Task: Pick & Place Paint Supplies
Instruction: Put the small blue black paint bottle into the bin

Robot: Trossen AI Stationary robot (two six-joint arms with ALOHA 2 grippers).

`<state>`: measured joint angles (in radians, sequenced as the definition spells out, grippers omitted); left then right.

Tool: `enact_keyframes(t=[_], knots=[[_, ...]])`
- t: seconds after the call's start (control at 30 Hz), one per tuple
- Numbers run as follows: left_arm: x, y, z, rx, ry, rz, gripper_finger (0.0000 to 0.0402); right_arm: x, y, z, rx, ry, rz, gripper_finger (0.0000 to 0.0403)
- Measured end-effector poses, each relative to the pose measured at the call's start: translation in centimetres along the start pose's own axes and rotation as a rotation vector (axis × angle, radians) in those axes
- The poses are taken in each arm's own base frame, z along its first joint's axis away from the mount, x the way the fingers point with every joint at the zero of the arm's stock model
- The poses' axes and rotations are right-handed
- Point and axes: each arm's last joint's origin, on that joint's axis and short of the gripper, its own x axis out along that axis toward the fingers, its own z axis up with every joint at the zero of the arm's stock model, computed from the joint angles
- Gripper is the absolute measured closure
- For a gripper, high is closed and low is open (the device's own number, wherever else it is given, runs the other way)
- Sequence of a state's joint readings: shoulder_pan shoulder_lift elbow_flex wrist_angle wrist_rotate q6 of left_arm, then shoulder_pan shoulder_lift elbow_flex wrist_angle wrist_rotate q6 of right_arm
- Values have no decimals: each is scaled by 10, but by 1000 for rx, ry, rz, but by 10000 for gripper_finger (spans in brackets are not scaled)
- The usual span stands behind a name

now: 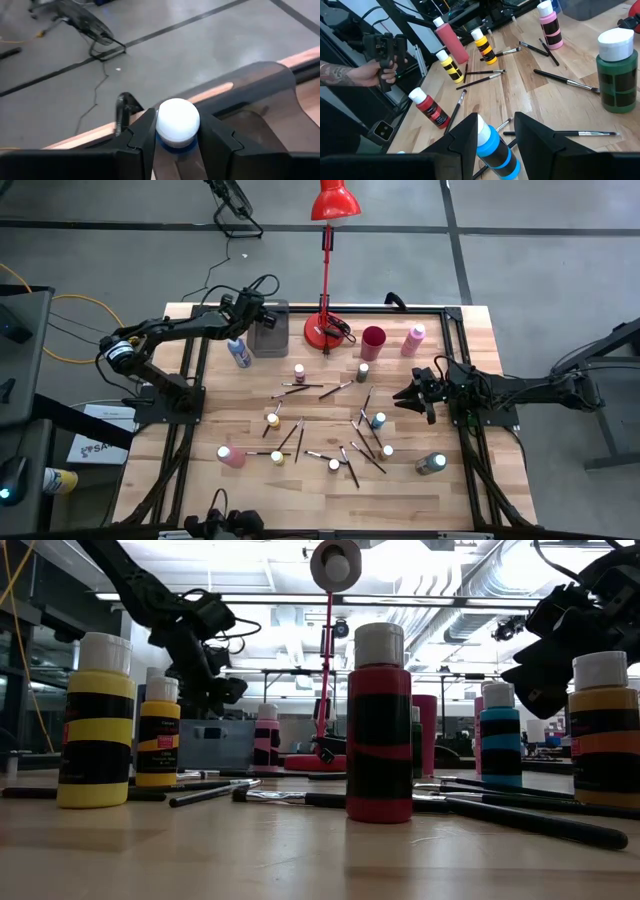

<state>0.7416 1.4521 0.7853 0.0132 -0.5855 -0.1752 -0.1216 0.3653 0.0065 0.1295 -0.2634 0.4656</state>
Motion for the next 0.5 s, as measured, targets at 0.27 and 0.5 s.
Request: enact_keyframes(t=[0.27,0.5], knots=[[9,-6,-3,-24,-6,0,288,0,0,0,0,-1,0,280],[14,-7,-8,-53,11,35,278,0,0,0,0,0,0,280]])
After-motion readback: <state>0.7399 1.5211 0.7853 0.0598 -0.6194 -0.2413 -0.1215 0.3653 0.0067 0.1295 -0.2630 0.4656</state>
